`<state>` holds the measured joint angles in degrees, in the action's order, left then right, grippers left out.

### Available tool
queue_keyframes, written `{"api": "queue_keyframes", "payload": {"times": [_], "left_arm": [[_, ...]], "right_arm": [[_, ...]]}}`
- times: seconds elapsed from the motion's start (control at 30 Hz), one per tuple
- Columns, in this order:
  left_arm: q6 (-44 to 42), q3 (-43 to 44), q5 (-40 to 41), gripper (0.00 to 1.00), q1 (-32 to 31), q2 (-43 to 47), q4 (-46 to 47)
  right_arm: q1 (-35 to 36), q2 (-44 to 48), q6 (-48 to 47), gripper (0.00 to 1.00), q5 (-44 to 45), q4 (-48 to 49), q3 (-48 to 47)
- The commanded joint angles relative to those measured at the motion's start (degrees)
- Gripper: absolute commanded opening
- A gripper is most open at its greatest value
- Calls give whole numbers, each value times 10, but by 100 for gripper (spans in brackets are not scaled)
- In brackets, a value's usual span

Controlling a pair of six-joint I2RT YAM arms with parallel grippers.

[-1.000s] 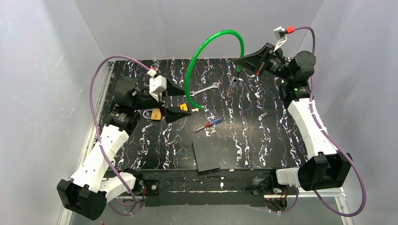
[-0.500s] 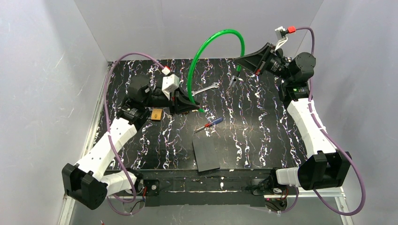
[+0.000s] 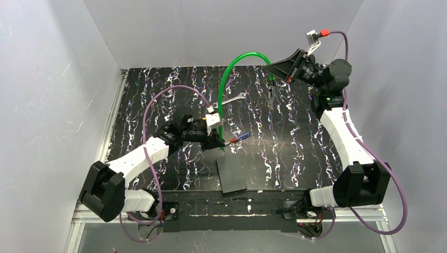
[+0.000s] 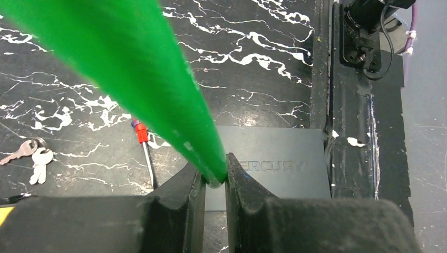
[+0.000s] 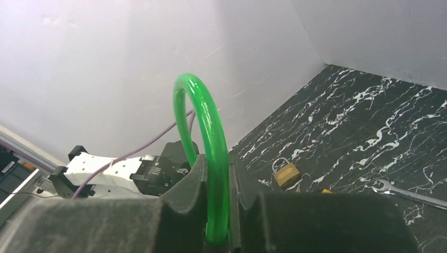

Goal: Lock with the key
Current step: Lock the lock.

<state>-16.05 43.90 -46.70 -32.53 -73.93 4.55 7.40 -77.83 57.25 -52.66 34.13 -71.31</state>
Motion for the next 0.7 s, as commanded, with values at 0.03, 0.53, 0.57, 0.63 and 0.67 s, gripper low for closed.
{"api": "queue_keyframes", "payload": {"times": [0.03,0.53,0.57,0.63,0.67], "left_arm": [[58,94,-7,0,-3,45,-93],[109,355,39,0,-38,51,-12],[100,367,43,0,-44,43,-10],[83,390,46,0,-55,26,-9],[75,400,50,0,-62,17,-9]], "right_arm": [[-6,18,1,1,61,38,-12],[11,29,-2,1,77,21,66],[12,29,0,1,80,20,70],[18,29,7,1,89,21,80],[21,29,7,1,93,22,85]]}}
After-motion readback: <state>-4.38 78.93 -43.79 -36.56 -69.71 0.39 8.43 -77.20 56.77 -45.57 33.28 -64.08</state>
